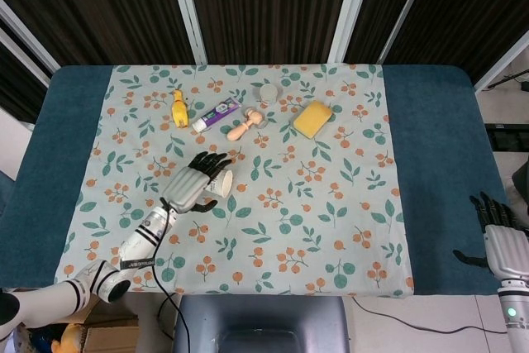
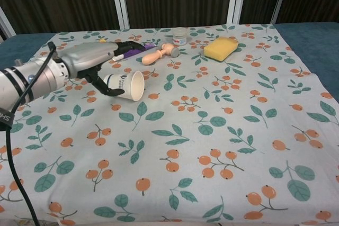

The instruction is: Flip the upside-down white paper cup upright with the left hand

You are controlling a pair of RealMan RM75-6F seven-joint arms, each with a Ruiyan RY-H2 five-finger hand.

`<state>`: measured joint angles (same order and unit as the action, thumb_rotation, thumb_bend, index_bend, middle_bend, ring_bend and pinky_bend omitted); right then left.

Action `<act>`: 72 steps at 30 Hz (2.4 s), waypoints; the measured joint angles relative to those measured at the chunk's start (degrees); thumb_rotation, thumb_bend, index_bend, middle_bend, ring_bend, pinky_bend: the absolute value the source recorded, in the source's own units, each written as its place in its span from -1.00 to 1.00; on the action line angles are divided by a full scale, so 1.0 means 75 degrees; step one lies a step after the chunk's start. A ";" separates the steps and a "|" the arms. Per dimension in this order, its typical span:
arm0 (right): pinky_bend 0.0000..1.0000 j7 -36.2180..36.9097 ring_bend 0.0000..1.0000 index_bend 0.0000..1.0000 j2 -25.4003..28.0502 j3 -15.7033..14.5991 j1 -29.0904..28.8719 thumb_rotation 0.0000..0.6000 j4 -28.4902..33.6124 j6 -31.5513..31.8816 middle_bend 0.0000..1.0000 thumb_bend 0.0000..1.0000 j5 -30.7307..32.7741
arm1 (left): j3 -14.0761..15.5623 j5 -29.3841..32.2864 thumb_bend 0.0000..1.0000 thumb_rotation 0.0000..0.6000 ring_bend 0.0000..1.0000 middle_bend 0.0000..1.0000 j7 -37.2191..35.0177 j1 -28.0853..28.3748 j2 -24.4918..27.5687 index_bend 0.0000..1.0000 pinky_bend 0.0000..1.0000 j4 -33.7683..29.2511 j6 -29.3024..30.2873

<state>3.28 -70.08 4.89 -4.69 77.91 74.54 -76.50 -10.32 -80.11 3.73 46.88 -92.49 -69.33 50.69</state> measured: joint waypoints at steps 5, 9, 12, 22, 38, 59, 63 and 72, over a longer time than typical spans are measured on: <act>-1.00 0.0006 -1.00 -1.00 0.0015 -0.0013 -0.0009 1.00 -0.0018 -0.0105 -1.00 -0.96 0.0062 | -0.0066 0.1445 -0.46 1.00 -1.00 -1.00 0.3181 0.0604 0.0345 -1.00 -1.00 -0.0987 -0.0558; -1.00 0.0053 -1.00 -1.00 0.0033 -0.0010 -0.0007 1.00 -0.0046 -0.0143 -1.00 -0.96 0.0112 | 0.0007 0.3500 -0.46 1.00 -1.00 -1.00 0.5580 0.1242 0.0443 -1.00 -1.00 -0.1640 -0.0619; -1.00 0.0097 -1.00 -1.00 0.0045 0.0000 -0.0015 1.00 -0.0078 -0.0202 -1.00 -0.96 0.0154 | 0.0102 0.5135 -0.46 1.00 -1.00 -1.00 0.6676 0.1722 0.0441 -1.00 -1.00 -0.1992 -0.0490; -1.00 0.0069 -1.00 -1.00 0.0122 0.0021 -0.0045 1.00 -0.0025 -0.0237 -1.00 -0.96 0.0187 | 0.0596 0.8441 -0.46 1.00 -1.00 -1.00 0.8569 0.3323 0.0152 -1.00 -1.00 -0.2501 0.0396; -1.00 -0.0001 -1.00 -1.00 0.0129 0.0057 -0.0024 1.00 -0.0007 -0.0182 -1.00 -0.96 0.0258 | 0.0766 0.8455 -0.36 1.00 -1.00 -0.80 0.8197 0.3445 -0.0270 -0.87 -1.00 -0.1595 0.0523; -1.00 -0.0046 -1.00 -1.00 0.0218 0.0050 -0.0034 1.00 0.0086 -0.0269 -1.00 -0.96 0.0332 | 0.0601 0.7430 -0.16 1.00 -0.95 -0.40 0.7250 0.3151 -0.0229 -0.27 -1.00 -0.1778 0.0805; -1.00 -0.0051 -1.00 -1.00 0.0236 0.0051 -0.0035 1.00 0.0119 -0.0258 -1.00 -0.96 0.0321 | 0.0249 0.6786 -0.19 1.00 -0.95 -0.40 0.6003 0.2801 -0.0004 -0.29 -1.00 -0.2100 0.0831; -1.00 -0.0114 -1.00 -1.00 0.0272 0.0053 -0.0023 1.00 0.0224 -0.0206 -1.00 -0.96 0.0318 | -0.0307 0.4724 -0.20 1.00 -0.95 -0.40 0.1662 0.1442 0.0123 -0.29 -1.00 -0.2112 0.1059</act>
<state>2.43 -68.04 5.29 -4.86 79.59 72.99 -74.12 -12.62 -44.68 16.19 57.70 -91.56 -85.16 58.63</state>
